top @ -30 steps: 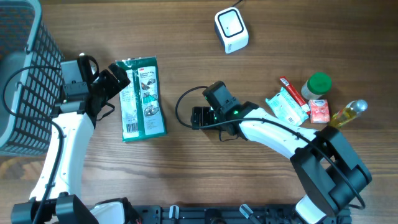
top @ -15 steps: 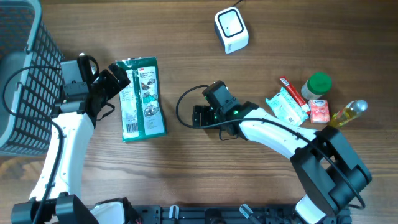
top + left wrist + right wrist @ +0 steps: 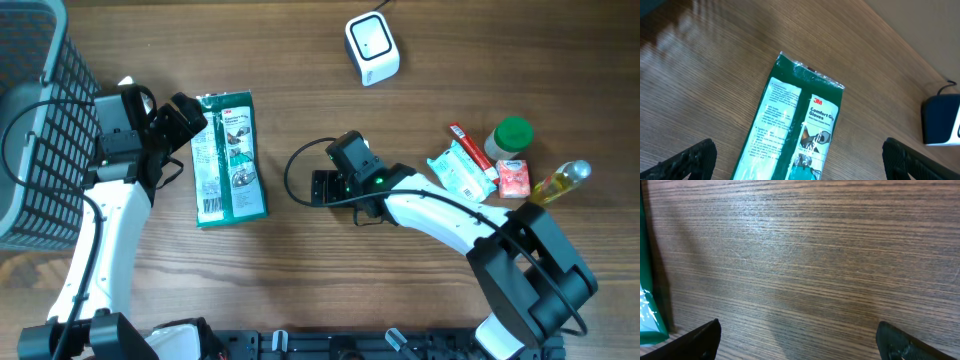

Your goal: Scan the item barcode

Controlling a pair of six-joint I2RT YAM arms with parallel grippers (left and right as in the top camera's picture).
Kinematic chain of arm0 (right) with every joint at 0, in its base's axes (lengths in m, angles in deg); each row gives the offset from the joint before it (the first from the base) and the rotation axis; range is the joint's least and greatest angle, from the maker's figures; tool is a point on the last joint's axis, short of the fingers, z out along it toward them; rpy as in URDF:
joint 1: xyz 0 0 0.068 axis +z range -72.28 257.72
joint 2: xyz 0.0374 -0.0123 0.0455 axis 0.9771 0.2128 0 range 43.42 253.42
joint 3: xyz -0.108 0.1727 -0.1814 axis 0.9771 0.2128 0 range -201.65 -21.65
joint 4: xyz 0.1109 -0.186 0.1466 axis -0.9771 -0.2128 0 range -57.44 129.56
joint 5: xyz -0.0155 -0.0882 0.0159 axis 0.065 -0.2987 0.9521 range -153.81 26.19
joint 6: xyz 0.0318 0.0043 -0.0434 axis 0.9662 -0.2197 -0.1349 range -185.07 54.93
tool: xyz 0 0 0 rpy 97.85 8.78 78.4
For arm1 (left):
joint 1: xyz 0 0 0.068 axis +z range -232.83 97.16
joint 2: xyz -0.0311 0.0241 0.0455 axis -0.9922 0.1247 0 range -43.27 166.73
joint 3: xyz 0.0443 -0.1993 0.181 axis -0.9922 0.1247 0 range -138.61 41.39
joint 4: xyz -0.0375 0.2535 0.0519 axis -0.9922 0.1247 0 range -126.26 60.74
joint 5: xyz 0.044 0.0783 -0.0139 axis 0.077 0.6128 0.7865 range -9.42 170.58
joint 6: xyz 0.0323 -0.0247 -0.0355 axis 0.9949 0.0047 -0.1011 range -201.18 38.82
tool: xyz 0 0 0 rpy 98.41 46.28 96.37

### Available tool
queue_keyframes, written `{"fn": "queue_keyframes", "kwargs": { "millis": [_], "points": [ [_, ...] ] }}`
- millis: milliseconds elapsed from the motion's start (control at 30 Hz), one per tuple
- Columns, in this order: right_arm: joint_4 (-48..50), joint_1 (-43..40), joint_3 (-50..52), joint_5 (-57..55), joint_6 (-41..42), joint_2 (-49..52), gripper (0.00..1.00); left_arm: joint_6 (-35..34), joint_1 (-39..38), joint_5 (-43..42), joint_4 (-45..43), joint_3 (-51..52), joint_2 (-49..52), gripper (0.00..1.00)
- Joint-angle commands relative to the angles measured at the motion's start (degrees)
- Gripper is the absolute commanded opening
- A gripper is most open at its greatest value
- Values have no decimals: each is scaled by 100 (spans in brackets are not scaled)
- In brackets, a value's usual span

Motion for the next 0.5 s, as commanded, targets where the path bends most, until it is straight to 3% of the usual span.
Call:
{"fn": "queue_keyframes", "kwargs": {
  "millis": [0,100,133,167,200,467],
  "points": [
    [57,4,37,-125,17,-28,100,186,28,-337,280,4,44,100],
    [24,4,37,-125,15,-28,100,334,55,-323,247,4,-4,100],
    [2,4,37,-127,15,-28,100,332,59,-459,155,4,-44,60],
    [-17,4,37,-127,15,-28,100,378,59,-516,131,4,-57,9],
    [-20,4,37,-127,13,-28,100,378,59,-514,94,4,-61,4],
    [116,4,37,-127,15,-28,100,955,59,280,166,7,520,4]
  ]
}}
